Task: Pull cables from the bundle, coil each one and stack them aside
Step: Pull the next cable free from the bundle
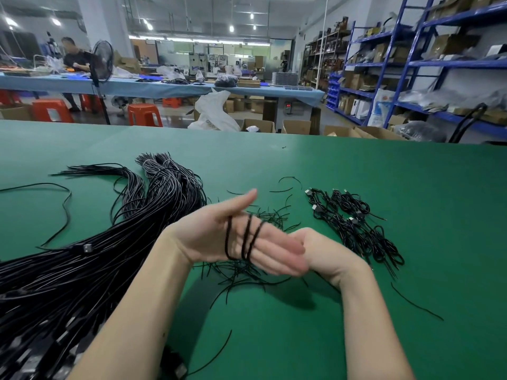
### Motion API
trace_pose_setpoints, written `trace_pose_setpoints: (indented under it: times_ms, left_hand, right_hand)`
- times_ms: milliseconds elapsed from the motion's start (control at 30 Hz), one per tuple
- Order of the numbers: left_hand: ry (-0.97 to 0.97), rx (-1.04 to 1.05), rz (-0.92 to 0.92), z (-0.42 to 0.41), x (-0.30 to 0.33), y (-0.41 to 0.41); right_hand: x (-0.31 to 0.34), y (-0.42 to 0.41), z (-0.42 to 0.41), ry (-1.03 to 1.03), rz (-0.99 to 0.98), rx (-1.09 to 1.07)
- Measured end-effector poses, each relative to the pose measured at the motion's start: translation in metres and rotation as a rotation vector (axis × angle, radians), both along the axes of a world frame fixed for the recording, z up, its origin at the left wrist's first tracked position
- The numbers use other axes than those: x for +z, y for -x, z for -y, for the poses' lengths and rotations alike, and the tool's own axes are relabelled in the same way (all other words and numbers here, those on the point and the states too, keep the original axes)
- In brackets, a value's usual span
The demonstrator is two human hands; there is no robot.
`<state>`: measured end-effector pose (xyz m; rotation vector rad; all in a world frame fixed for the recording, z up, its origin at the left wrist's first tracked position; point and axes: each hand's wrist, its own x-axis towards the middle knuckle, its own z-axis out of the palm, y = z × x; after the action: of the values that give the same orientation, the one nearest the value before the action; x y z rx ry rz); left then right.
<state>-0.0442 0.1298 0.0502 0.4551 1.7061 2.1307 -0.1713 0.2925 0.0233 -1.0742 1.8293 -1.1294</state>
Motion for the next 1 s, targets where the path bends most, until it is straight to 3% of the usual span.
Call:
trace_pose_setpoints:
  times_ms: [133,267,367,467,767,1000]
  left_hand:
    - [0.337,0.027,0.247,-0.015,-0.001,0.011]
    - [0.297,0.31,0.252,-0.019,-0.015,0.019]
    - [0.241,0.531,0.156,-0.012,-0.021,0.026]
    - [0.178,0.594,0.079,-0.011,-0.019,0.028]
    - [-0.044,0.681,0.048,-0.017,-0.021,0.034]
    - [-0.052,0.738,0.087,-0.011,-0.02,0.032]
  right_hand:
    - [0.019,0.001,0.003,-0.119,-0.186,-0.064]
    - [0.031,0.0,0.013,-0.132,-0.432,-0.247]
    - [0.029,-0.005,0.021,0.095,-0.321,-0.398]
    - [0.025,-0.01,0.025,0.232,-0.204,-0.473]
    - [0.02,-0.01,0.02,0.248,0.05,-0.474]
    - [0.017,-0.011,0.015,0.181,0.044,-0.431]
